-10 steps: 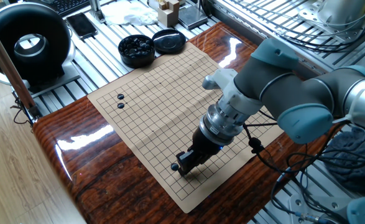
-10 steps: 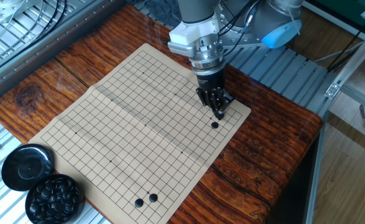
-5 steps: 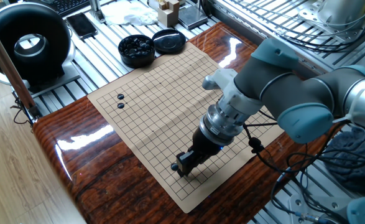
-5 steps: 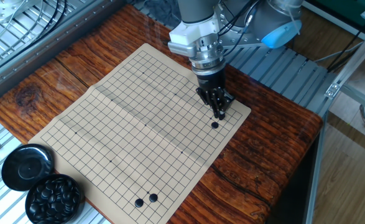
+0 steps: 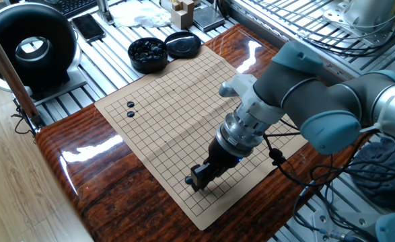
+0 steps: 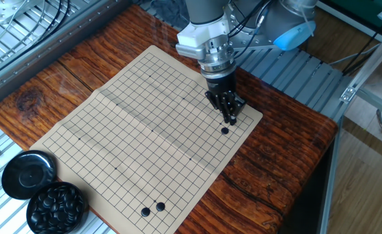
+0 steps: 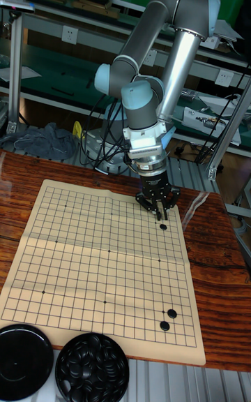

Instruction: Play the first move as black on the 3-4 point in the upper right corner of the Go board

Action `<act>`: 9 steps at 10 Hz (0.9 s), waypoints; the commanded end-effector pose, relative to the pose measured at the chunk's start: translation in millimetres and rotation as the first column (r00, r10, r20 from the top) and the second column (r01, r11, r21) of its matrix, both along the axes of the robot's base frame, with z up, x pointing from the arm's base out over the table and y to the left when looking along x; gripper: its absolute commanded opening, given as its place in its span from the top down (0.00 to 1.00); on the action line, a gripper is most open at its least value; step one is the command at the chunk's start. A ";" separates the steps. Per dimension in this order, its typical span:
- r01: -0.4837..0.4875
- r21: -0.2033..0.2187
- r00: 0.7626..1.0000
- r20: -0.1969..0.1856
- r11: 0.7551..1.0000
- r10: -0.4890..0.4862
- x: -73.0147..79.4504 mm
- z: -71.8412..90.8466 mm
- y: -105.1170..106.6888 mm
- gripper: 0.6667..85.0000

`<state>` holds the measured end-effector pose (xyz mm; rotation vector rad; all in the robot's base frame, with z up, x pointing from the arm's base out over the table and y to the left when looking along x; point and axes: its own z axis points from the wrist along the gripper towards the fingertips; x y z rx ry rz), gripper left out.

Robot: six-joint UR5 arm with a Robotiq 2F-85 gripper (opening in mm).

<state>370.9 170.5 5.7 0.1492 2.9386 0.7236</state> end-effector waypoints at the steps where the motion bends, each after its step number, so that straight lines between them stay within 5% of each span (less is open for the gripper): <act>1: 0.011 0.010 1.000 0.005 1.000 -0.011 3.3 3.0 0.2 0.70; 7: 0.028 0.018 1.000 0.013 0.999 -0.029 7.4 5.2 2.4 0.66; 9: 0.005 -0.040 1.000 0.027 0.999 -0.004 7.8 -0.6 -10.5 0.66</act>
